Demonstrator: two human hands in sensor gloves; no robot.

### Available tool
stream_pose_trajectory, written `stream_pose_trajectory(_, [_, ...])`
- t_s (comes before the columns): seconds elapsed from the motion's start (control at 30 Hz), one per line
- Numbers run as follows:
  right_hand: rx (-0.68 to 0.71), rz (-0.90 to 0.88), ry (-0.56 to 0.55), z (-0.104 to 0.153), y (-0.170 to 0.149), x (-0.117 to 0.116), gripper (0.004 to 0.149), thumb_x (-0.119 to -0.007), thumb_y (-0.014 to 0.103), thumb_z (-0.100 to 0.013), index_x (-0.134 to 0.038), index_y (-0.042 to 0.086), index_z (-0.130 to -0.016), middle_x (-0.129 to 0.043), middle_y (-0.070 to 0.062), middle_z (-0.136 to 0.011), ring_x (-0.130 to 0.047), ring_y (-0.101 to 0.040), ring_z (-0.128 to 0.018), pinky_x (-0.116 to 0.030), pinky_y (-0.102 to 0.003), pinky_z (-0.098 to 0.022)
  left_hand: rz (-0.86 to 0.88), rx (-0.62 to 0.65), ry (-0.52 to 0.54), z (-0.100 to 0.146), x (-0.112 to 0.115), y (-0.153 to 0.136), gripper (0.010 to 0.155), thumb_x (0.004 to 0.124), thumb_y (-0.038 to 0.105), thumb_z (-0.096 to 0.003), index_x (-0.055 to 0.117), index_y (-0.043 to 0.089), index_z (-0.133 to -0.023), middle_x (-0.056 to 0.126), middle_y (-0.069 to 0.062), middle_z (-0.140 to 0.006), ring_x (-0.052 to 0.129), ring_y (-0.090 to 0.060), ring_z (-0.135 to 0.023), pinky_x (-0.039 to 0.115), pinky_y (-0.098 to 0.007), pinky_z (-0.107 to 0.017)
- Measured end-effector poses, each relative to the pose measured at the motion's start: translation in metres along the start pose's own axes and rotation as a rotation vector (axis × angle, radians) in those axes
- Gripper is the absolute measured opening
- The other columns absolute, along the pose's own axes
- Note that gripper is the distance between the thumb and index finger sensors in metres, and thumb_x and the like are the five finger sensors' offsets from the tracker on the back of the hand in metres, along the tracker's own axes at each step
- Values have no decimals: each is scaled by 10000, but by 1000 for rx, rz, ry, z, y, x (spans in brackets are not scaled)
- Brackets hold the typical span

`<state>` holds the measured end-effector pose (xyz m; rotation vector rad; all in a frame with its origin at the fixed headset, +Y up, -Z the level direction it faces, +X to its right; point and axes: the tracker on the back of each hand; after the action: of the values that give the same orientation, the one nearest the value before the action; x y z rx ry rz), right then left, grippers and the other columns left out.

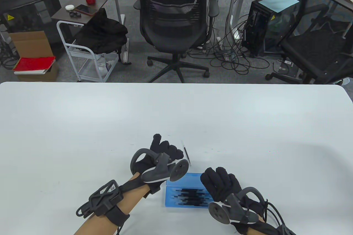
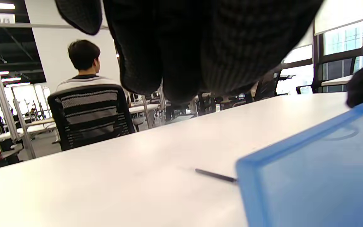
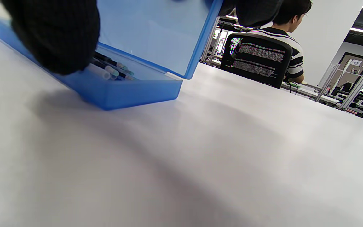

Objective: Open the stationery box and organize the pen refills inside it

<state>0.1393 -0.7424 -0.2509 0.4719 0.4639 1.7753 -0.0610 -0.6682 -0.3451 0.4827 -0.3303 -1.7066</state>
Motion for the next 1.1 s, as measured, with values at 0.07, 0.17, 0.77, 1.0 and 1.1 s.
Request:
stream_pose_trajectory(0.07, [0, -1, 0, 0, 0, 0, 1100, -852, 519, -432, -138, 156, -1185, -157, -209, -1288, -366, -551, -1145, -524, -646, -802, 18, -10, -43, -11, 8, -4, 504, 877, 363, -526, 760, 306, -1013, 863, 80, -1035, 880, -252, -986, 465, -665, -869])
stream_pose_trajectory(0.17, [0, -1, 0, 0, 0, 0, 1097, -851, 519, -432, -139, 157, -1185, -157, -210, -1288, -364, -551, -1146, -525, -646, -802, 61, -22, -94, -25, 19, -10, 531, 874, 360, -532, 728, 326, -1042, 823, 101, -1080, 844, -254, -1023, 427, -666, -881])
stream_pose_trajectory(0.77, [3, -3, 0, 0, -1, 0, 1095, -852, 517, -434, -141, 159, -1185, -157, -209, -1289, -367, -550, -1145, -525, -646, -802, 120, 76, -266, -63, 73, -2, 626, 870, 315, -547, 619, 479, -1097, 522, 243, -1266, 618, -269, -1190, 332, -653, -907])
stream_pose_trajectory(1.0, [4, -3, 0, 1, -1, 0, 1095, -852, 516, -435, -141, 156, -1186, -158, -209, -1289, -369, -549, -1146, -525, -647, -801, 141, 80, -268, -66, 82, 0, 617, 871, 324, -547, 628, 477, -1094, 537, 243, -1262, 624, -263, -1189, 327, -650, -910])
stream_pose_trajectory(1.1, [3, -3, 1, 0, -1, 0, 1095, -853, 516, -434, -141, 157, -1185, -156, -209, -1289, -366, -551, -1146, -524, -647, -802, 142, 82, -272, -67, 85, 1, 602, 869, 322, -551, 643, 471, -1088, 566, 240, -1253, 634, -261, -1184, 327, -651, -910])
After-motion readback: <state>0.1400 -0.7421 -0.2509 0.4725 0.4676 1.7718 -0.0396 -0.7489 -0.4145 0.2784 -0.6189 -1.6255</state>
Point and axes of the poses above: the tracker on the back of each hand, its own y axis roughly to the thumb side, its own z axis roughly from the fingertips to the wrist, x = y × z
